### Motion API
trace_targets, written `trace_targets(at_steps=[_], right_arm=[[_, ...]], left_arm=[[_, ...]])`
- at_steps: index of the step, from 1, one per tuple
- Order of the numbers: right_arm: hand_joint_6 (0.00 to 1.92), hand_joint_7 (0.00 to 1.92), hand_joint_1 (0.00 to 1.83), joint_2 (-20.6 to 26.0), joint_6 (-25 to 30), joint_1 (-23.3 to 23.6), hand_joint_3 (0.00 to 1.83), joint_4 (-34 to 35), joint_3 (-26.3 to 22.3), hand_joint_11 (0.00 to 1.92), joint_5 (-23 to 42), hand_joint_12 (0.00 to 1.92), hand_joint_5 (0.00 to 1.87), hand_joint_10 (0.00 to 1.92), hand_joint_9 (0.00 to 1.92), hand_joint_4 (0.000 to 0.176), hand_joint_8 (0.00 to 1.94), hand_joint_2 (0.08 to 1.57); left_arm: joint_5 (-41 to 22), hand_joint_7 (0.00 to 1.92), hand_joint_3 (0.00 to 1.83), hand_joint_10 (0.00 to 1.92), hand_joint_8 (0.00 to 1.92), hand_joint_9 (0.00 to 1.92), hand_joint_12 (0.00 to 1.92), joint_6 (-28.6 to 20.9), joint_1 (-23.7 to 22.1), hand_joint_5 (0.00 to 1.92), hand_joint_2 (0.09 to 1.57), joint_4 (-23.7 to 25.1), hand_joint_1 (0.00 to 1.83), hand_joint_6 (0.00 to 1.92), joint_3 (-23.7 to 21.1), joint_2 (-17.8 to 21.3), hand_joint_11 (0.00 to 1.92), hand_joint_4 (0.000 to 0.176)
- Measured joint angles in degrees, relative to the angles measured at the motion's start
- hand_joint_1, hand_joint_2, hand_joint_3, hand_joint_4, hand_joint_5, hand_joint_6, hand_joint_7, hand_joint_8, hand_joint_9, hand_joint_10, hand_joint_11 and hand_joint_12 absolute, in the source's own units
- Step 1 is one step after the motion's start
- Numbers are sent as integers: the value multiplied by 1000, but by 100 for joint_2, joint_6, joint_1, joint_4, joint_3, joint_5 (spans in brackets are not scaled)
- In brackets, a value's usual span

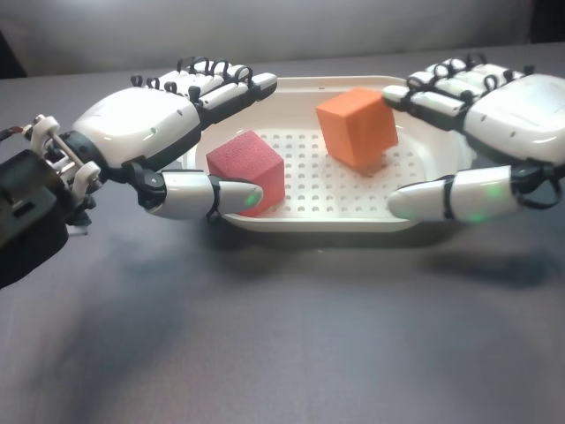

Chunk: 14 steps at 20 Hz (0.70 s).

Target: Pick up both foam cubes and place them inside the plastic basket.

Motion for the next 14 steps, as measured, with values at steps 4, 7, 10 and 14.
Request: trace_targets(at_steps=[4, 7, 10, 14], right_arm=[[0, 0, 0, 669, 214, -245, 56, -323, -675, 0, 964, 0, 0, 0, 0, 153, 0, 1054], [0, 0, 94, 1117, 857, -938, 18, -293, -997, 0, 2100, 0, 0, 0, 0, 94, 0, 1201], [0, 0, 307, 1368, 1196, -1652, 15, -411, -1419, 0, 3407, 0, 0, 0, 0, 86, 0, 1277], [0, 0, 282, 1558, 1228, -2070, 7, -439, -1683, 17, 4323, 9, 0, 0, 0, 58, 0, 1275]], left_arm=[[-627, 0, 20, 0, 0, 0, 0, 0, 297, 0, 1235, -92, 314, 0, -409, 426, 0, 72], [-1523, 0, 21, 0, 0, 0, 0, -98, 739, 0, 1252, -321, 282, 0, -726, 741, 0, 98], [-2577, 0, 23, 0, 0, 0, 0, -131, 1263, 0, 1285, -393, 344, 0, -1139, 997, 0, 89], [-3357, 0, 13, 0, 0, 0, 2, -127, 1655, 0, 1307, -734, 398, 0, -1357, 1246, 4, 96]])
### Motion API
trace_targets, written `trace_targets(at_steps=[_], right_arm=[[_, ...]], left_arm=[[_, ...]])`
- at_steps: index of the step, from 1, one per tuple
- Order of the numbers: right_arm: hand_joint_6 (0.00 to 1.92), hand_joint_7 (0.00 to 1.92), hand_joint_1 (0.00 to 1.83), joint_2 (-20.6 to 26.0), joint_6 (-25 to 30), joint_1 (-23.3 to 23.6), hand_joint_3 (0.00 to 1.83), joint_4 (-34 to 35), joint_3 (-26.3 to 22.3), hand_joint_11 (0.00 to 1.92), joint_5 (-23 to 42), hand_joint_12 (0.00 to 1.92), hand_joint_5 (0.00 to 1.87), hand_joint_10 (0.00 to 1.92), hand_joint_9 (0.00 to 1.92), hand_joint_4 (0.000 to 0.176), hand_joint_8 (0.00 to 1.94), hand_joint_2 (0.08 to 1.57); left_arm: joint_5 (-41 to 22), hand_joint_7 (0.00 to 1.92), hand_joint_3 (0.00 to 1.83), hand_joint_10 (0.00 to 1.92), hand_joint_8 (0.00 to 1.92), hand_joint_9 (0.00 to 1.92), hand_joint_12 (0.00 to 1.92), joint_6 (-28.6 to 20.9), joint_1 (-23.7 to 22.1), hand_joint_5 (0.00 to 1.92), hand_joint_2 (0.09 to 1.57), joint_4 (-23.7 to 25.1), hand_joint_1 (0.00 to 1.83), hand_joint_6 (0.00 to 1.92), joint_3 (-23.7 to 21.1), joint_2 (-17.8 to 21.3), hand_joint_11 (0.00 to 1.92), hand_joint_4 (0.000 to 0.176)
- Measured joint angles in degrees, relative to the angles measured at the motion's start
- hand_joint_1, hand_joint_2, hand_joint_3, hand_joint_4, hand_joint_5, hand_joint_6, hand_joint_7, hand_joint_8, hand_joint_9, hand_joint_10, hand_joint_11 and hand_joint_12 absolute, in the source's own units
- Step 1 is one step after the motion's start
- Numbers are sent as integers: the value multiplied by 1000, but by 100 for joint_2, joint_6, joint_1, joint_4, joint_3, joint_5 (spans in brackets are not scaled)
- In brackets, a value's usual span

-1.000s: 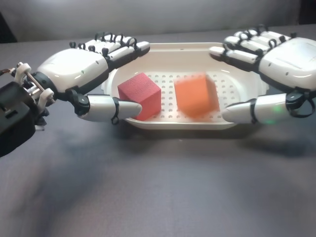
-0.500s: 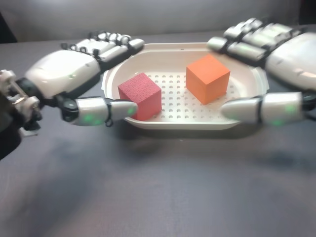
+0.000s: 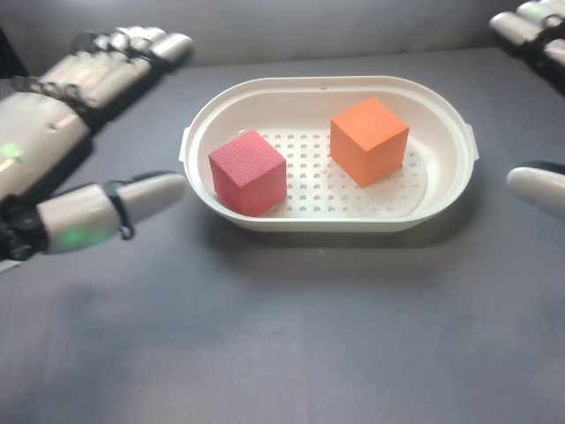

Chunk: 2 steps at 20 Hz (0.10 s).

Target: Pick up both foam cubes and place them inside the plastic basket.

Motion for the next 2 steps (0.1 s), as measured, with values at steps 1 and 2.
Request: trace_targets(at_steps=[1, 2], right_arm=[[0, 0, 227, 92, 0, -107, 0, 42, -66, 18, 278, 12, 0, 0, 0, 58, 0, 1239], [0, 0, 212, 164, 0, -164, 0, 79, -114, 3, 503, 2, 0, 0, 0, 61, 0, 1215]], left_arm=[[-271, 0, 16, 0, 0, 0, 0, 26, 122, 0, 1320, -122, 372, 0, -79, 52, 0, 87], [-474, 0, 16, 0, 0, 0, 107, 101, 203, 0, 1365, -175, 349, 0, -166, 103, 0, 54]])
